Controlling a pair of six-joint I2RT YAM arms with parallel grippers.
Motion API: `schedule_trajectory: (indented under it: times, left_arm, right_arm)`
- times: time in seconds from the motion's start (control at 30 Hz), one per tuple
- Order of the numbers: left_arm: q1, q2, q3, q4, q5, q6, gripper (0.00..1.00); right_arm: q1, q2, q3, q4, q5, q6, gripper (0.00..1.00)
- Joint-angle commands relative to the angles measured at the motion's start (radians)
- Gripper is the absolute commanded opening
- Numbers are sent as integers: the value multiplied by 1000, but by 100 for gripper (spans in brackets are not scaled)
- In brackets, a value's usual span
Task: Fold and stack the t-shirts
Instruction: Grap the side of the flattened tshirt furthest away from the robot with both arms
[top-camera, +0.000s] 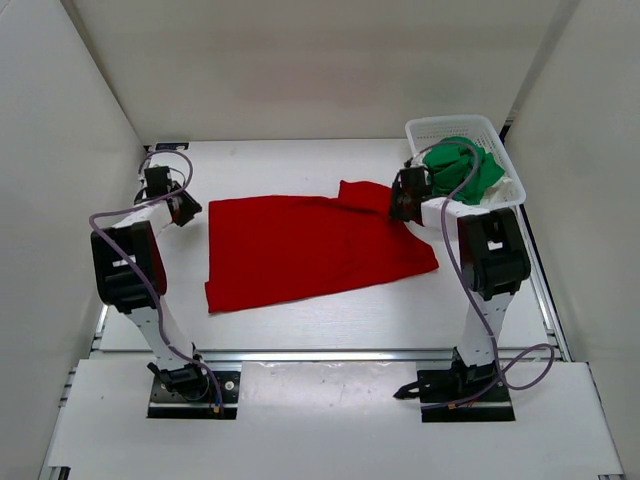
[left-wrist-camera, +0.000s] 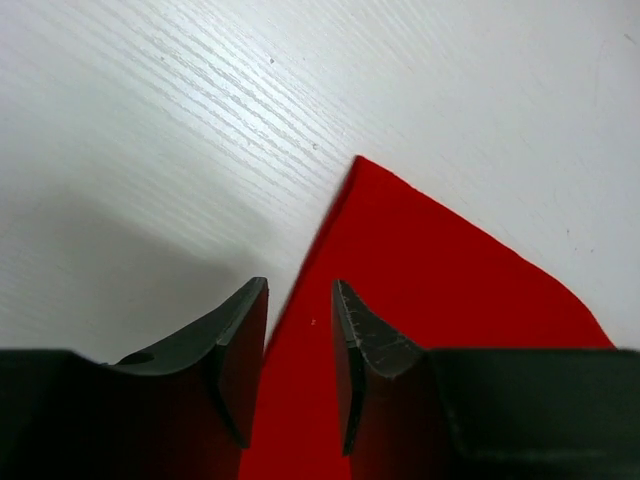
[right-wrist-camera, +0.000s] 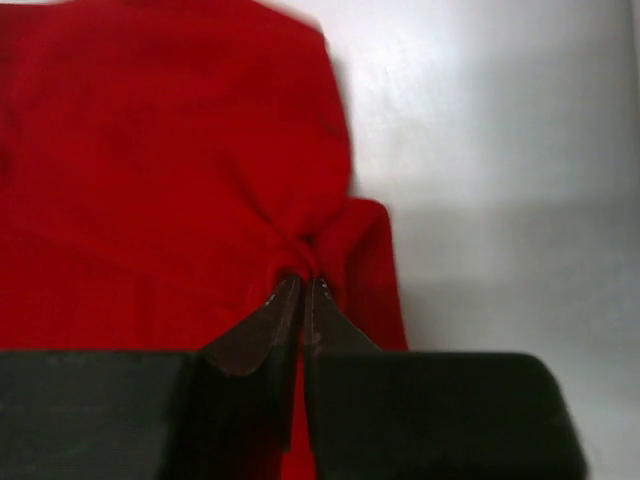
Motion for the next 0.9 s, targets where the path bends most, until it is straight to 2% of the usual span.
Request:
schedule_trajectory:
  times: [0.0, 0.07, 0.17, 0.2, 0.23, 0.33, 0.5, 0.63, 0.8, 0.87]
  left_arm:
    - [-14, 30, 38, -5, -2, 8, 43]
    - [-20, 44, 41, 0, 4, 2, 42]
    - [-19, 71, 60, -15, 10, 8, 43]
    - [-20, 76, 69, -9, 13, 4, 43]
    - [-23, 80, 71, -15, 3, 7, 43]
    - [-31, 91, 90, -20, -5, 14, 43]
    - [-57, 131, 150, -58, -42, 51, 44]
    - [-62, 166, 176, -63, -45, 60, 45]
    - [-49, 179, 179, -63, -27, 56, 45]
    - [-39, 180, 181, -60, -30, 63, 45]
  right_arm:
    - [11, -74, -98, 55, -36, 6, 0]
    - [22, -134, -150, 115, -91, -41, 6]
    - [39, -198, -209, 188, -96, -97, 32]
    - [42, -221, -218, 195, -76, -104, 47]
    - [36, -226, -203, 185, -63, -103, 54]
    - [-16, -182, -71, 121, -75, -72, 54]
    - [-24, 77, 295, -108, 31, -71, 47]
    - [-28, 214, 444, -206, 62, -49, 41]
    - [-22, 398, 716, -399, 96, -25, 40]
    - [-21, 423, 739, -457, 145, 1, 40]
